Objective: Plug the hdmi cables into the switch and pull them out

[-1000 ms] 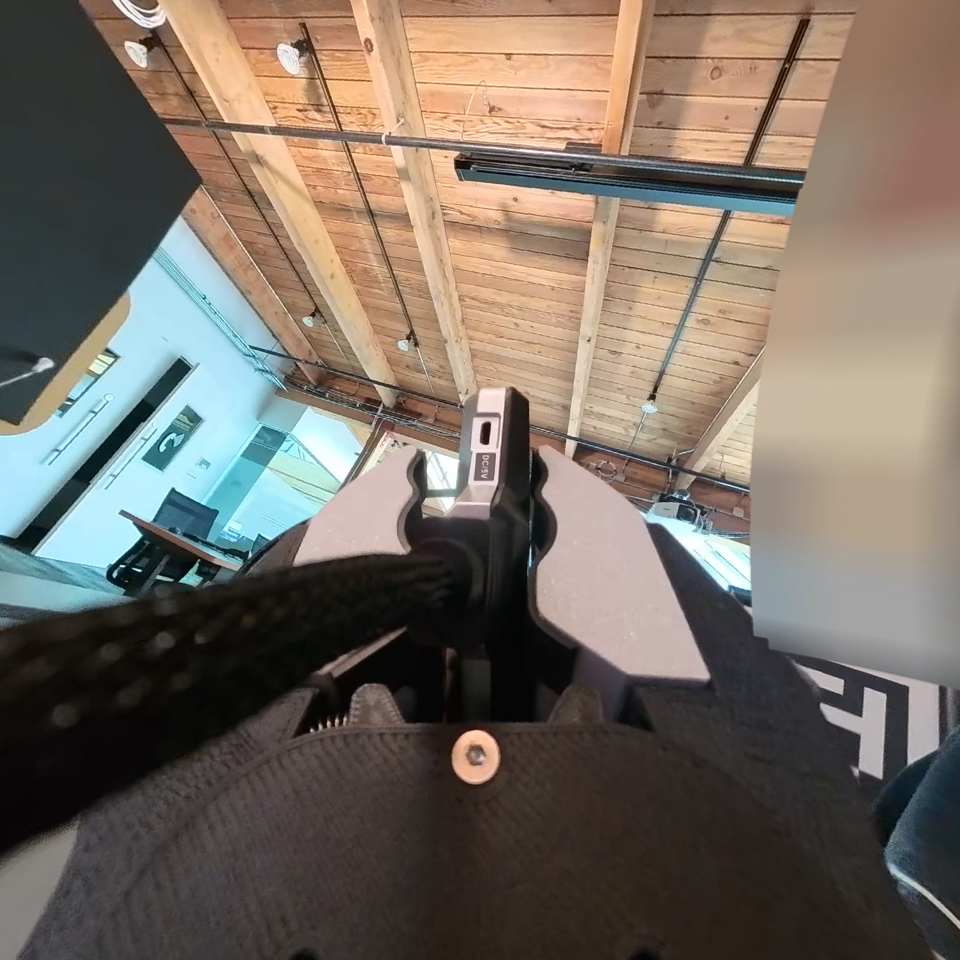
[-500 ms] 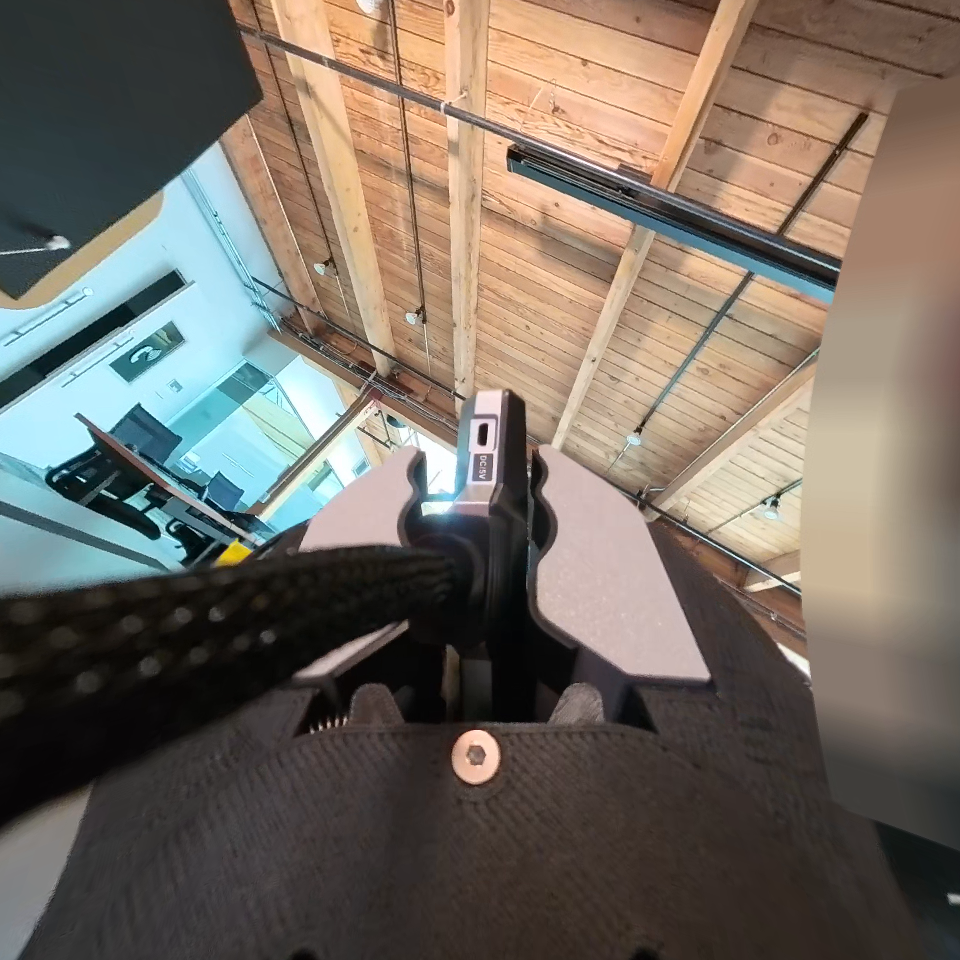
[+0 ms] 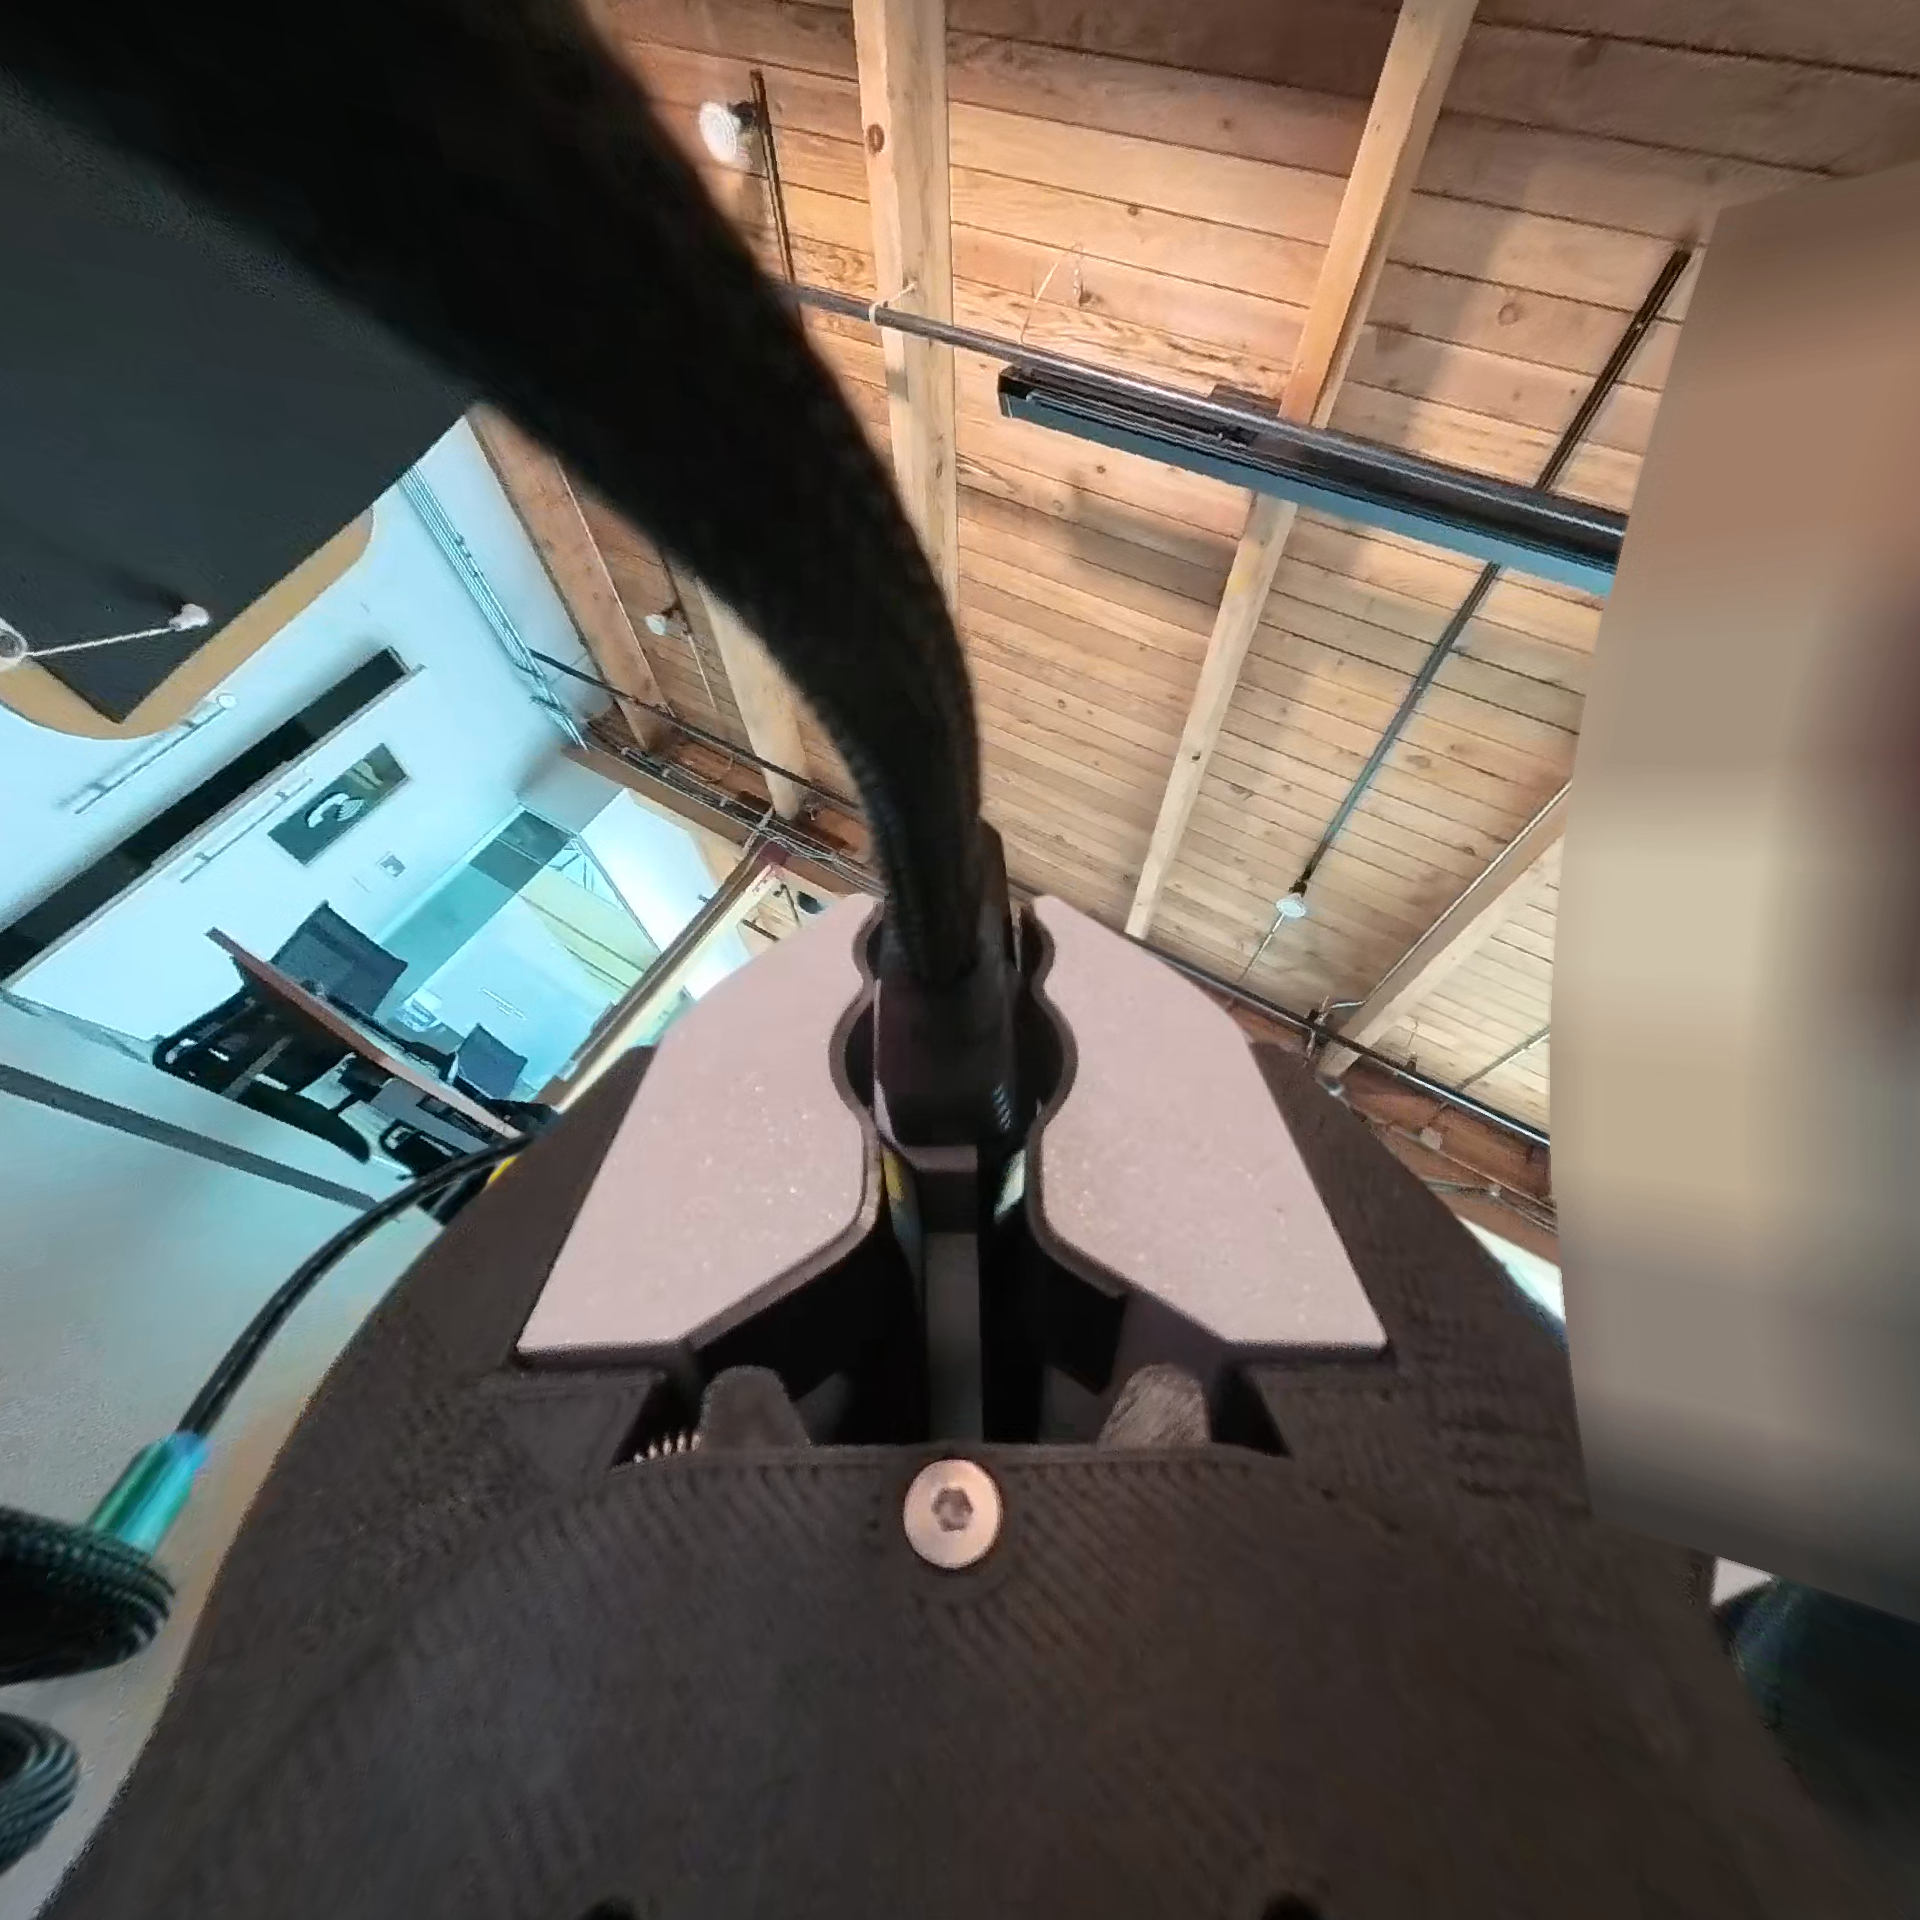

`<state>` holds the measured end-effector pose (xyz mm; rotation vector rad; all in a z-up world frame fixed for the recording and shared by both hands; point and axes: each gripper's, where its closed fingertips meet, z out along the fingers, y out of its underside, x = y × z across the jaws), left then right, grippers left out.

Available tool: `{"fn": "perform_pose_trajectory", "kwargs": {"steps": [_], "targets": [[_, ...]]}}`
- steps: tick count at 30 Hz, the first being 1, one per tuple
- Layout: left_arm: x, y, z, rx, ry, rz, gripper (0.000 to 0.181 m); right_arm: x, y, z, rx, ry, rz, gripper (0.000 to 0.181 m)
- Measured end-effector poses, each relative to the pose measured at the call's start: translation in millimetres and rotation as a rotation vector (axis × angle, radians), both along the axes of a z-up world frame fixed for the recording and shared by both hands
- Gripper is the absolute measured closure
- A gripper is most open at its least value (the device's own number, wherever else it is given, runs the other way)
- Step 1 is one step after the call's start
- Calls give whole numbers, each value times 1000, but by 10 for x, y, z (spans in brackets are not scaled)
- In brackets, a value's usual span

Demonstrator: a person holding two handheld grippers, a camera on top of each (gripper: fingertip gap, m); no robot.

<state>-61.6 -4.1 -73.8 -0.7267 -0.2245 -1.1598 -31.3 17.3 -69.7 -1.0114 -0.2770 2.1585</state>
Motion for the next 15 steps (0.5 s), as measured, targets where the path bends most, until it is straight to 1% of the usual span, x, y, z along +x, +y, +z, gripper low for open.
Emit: {"fn": "perform_pose_trajectory", "kwargs": {"steps": [2,3,4,5,6,7,8,9,12,14,15], "targets": [[4,-7,21,6,7,-6,160,26,0,24,0,24,-8,172],[-95,-48,58,33,-54,11,159,209,124,111,-66,166,-61,170],[-346,-140,109,86,-201,40,160,524,425,164,-229,368,-115,171],[-521,-193,146,113,-280,38,160,684,627,192,-286,459,-91,170],[-606,-233,187,135,-271,76,160,747,727,218,-228,448,-159,170],[-633,-258,212,139,-235,133,159,642,674,235,-117,351,-187,170],[-615,-287,235,151,-203,159,159,521,573,236,-66,284,-176,170],[-575,-318,255,168,-168,172,159,430,417,267,-20,270,-120,170],[-556,-405,266,213,-82,203,159,121,94,260,137,92,-9,170],[-668,-443,248,219,-94,204,156,39,-43,246,194,-8,90,170],[-722,-461,252,226,-103,199,159,10,-122,226,235,-72,144,170]]}}
